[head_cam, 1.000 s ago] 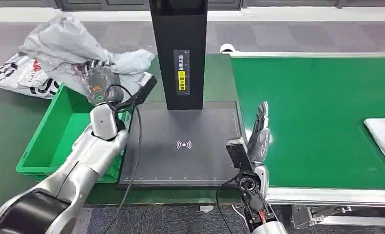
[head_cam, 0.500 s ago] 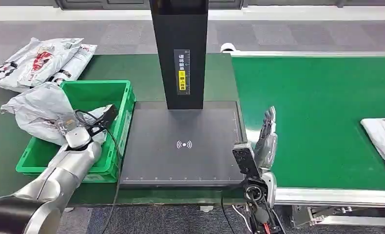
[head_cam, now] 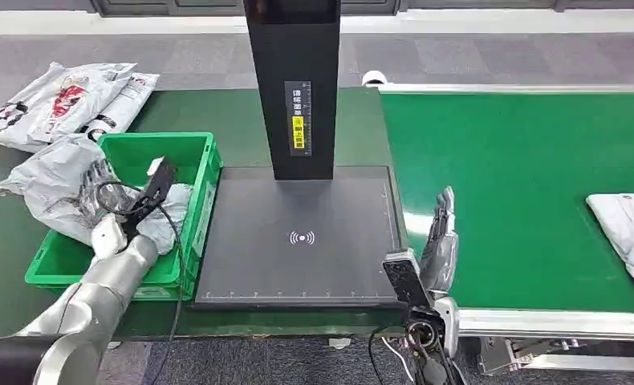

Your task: Moved the parcel from conveyor to table for the left to box.

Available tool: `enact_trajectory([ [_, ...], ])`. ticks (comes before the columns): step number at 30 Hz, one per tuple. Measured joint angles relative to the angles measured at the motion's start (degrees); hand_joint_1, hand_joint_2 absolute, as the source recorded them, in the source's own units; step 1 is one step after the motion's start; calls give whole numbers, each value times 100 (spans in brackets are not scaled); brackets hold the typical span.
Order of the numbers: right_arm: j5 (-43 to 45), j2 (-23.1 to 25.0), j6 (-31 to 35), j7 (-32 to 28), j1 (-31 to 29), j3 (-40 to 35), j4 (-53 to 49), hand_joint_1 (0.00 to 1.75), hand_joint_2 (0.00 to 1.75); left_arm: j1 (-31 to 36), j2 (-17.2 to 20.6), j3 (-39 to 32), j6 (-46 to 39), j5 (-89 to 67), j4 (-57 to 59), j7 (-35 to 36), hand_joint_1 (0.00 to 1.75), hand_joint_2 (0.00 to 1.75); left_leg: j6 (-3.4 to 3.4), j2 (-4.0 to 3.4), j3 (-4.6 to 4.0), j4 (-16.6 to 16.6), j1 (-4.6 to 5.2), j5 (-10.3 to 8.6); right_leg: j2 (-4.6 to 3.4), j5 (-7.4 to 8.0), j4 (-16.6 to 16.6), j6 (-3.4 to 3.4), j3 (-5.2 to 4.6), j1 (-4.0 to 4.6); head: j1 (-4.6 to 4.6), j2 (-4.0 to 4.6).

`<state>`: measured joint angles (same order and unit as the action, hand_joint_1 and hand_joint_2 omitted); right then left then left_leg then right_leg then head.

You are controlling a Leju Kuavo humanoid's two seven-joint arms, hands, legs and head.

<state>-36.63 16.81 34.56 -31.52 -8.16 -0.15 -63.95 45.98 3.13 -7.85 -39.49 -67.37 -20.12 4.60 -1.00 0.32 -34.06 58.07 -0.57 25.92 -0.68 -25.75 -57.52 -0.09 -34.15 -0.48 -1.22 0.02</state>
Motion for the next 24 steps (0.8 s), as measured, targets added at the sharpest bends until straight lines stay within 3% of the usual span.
enact_trajectory([
  [3,55,0,90,-66,2,0,7,0,0,102,-228,-926,-49,334,-399,-1510,0,0,0,-1,0,0,-1,0,0,0,0,0,2,-1,0,-2],
  [6,66,0,116,-94,-1,0,24,0,0,183,-438,-1597,-64,431,-665,-1901,0,0,0,-7,1,0,0,0,-5,2,0,-1,0,-7,0,-2],
  [11,245,-2,269,-194,-94,0,162,0,0,321,-820,-2534,-70,873,-967,-3641,0,0,1,2,-1,1,0,-1,0,6,0,-1,1,-6,0,-2],
  [20,352,-9,430,-260,-298,39,441,0,0,442,-1349,-3189,162,1027,-816,-4372,0,0,2,2,-1,1,4,-1,1,6,1,-2,1,-11,0,0],
  [21,352,-17,493,-243,-344,65,507,0,175,433,-1399,-3189,395,1154,-729,-4424,0,0,2,2,-1,1,5,-1,2,6,1,-2,1,-11,0,-2],
  [23,350,-65,524,-234,-475,133,685,0,175,329,-1619,-3185,1043,1587,-672,-4448,0,0,2,8,-2,2,5,-1,6,6,2,-2,4,-12,0,-2],
  [24,350,-81,527,-251,-536,184,787,0,175,248,-1735,-3163,1279,1768,-663,-4459,0,175,4,14,-4,2,5,-2,15,5,2,-4,4,-13,0,-2],
])
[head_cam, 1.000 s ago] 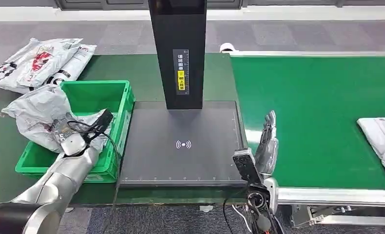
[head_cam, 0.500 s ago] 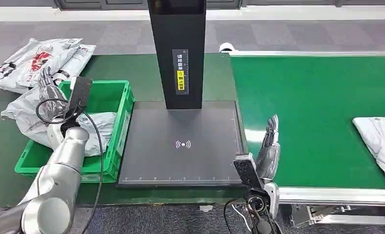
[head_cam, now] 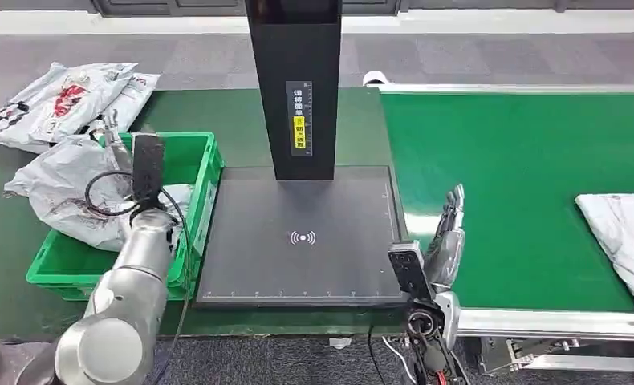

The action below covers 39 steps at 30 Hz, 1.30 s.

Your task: Moved the parcel from conveyor to table for the left to box.

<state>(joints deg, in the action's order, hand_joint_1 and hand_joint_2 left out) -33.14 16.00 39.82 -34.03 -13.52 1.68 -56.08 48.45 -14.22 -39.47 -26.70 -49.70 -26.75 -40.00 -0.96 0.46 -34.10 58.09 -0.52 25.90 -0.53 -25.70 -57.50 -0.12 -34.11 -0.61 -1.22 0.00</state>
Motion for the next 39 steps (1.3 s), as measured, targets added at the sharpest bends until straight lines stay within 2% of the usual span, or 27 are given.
enact_trajectory([
  [2,-9,-31,24,-75,-134,85,210,0,175,-223,-182,202,431,683,-2,-17,0,175,1,-5,-1,0,2,1,-2,0,0,-1,0,-3,0,0],
  [4,-42,-61,33,-136,-296,206,490,0,175,-521,-303,815,756,1669,-83,-20,0,175,2,-11,-2,0,4,2,-9,1,0,-2,-3,-4,2,0],
  [9,-513,-107,33,-77,-785,533,1208,0,175,-1115,-483,2621,812,3089,-419,-24,0,175,5,-3,-7,1,5,3,-1,1,1,-3,-5,-2,0,0],
  [13,-807,-109,35,4,-1043,769,1578,0,175,-1275,-528,3509,808,3352,-551,-26,0,175,4,-4,-6,1,4,3,-1,1,0,-2,-4,0,0,0],
  [18,-822,-111,35,11,-1181,894,1847,0,175,-1350,-547,3978,801,3396,-632,-26,0,175,2,-5,-6,1,4,1,-2,1,0,-2,-6,0,0,0],
  [23,-1011,-116,37,80,-1224,935,1941,0,175,-1362,-556,4116,801,3451,-660,-26,0,175,2,-6,-5,1,3,1,-1,1,-1,-2,-6,0,0,0],
  [29,-2867,-100,39,536,-1248,1592,1921,0,175,-1356,-576,4369,900,3965,-634,-26,0,175,4,-2,-6,1,4,0,0,1,0,-3,-6,-3,0,2],
  [31,-3772,-96,39,864,-1252,2057,1803,0,175,-1355,-574,4445,976,4102,-603,-26,0,175,4,-1,-7,2,4,0,0,1,0,-3,-5,-4,0,0],
  [34,-4943,-122,42,1698,-1255,2761,1541,0,175,-1356,-571,4513,983,4224,-557,-26,0,175,4,1,-7,4,5,0,2,2,2,-4,-5,-5,0,0],
  [39,-5635,-551,44,3459,-1138,3136,1254,0,175,-1352,-563,4529,814,4163,-350,-24,0,175,8,5,-7,5,8,3,5,2,4,-6,-4,-8,0,2],
])
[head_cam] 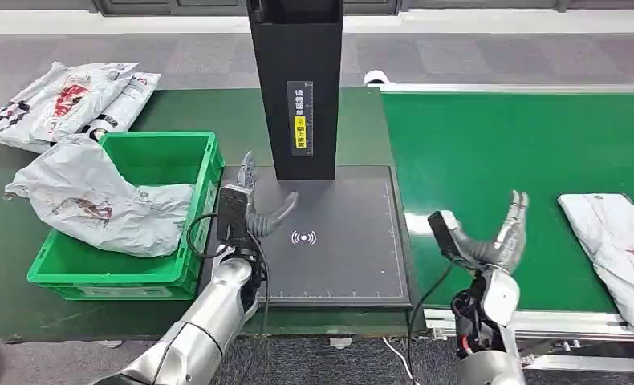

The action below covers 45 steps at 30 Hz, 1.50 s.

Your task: Moved the parcel from conveyor to table for the left to box.

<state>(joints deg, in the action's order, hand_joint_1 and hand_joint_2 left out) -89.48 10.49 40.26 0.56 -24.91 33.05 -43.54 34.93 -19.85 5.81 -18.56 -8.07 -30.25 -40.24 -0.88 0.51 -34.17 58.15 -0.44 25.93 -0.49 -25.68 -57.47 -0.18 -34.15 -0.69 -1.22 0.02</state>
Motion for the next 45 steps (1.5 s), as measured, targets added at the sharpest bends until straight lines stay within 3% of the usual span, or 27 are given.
enact_trajectory([
  [4,-55,-400,-2,1121,218,-70,-26,0,175,4,0,0,-52,-140,238,0,0,175,3,-2,-2,0,3,2,3,0,0,-1,-1,-2,2,-2],
  [6,-57,-570,-2,1386,303,-190,-22,0,175,6,-2,0,-57,-166,327,0,0,175,4,-4,-2,0,5,4,2,0,0,-1,-1,-2,2,-2],
  [19,-63,-894,-2,1491,413,-470,-4,0,175,32,-11,0,-57,-170,588,0,0,175,2,-7,-1,-1,5,0,2,0,-3,-1,-2,-1,2,-2],
  [25,-63,-1158,-4,2469,428,-903,298,0,175,109,-11,0,-11,-271,769,0,0,175,3,-4,-2,-1,5,1,2,0,-2,-2,-1,-4,0,0],
  [34,-55,-1735,-153,3699,300,-1537,1824,0,175,199,-4,0,103,-531,1027,68,0,175,3,1,-4,-1,5,1,11,1,-2,-3,0,-6,2,-2],
  [45,-57,-1986,-201,3832,266,-1913,2544,0,175,198,31,0,37,-684,1156,68,0,175,3,5,-7,-2,6,1,10,-1,-2,-4,-1,-7,2,-2],
])
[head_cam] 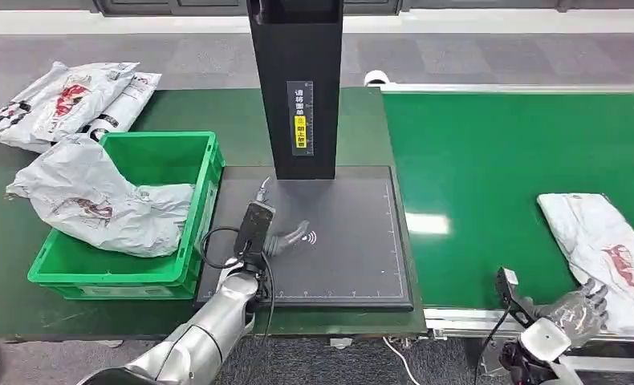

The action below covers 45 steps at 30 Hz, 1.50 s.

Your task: Moved the parcel from conveyor to table for the left to box.

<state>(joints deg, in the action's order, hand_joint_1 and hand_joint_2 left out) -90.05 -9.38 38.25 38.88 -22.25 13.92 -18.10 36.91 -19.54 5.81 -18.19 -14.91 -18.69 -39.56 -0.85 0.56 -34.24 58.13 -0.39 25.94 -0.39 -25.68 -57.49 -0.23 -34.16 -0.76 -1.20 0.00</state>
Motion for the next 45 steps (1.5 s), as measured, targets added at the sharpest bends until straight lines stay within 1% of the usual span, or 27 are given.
enact_trajectory([
  [28,0,-50,-2,24,-56,-103,133,0,175,-10,61,0,-44,-26,42,0,0,175,4,3,-1,0,0,-3,1,0,0,0,1,-1,0,2],
  [45,0,-66,-35,52,-79,-295,168,0,175,-91,111,0,-57,-53,28,-57,0,175,4,3,0,0,0,-3,1,0,0,0,1,-1,0,2],
])
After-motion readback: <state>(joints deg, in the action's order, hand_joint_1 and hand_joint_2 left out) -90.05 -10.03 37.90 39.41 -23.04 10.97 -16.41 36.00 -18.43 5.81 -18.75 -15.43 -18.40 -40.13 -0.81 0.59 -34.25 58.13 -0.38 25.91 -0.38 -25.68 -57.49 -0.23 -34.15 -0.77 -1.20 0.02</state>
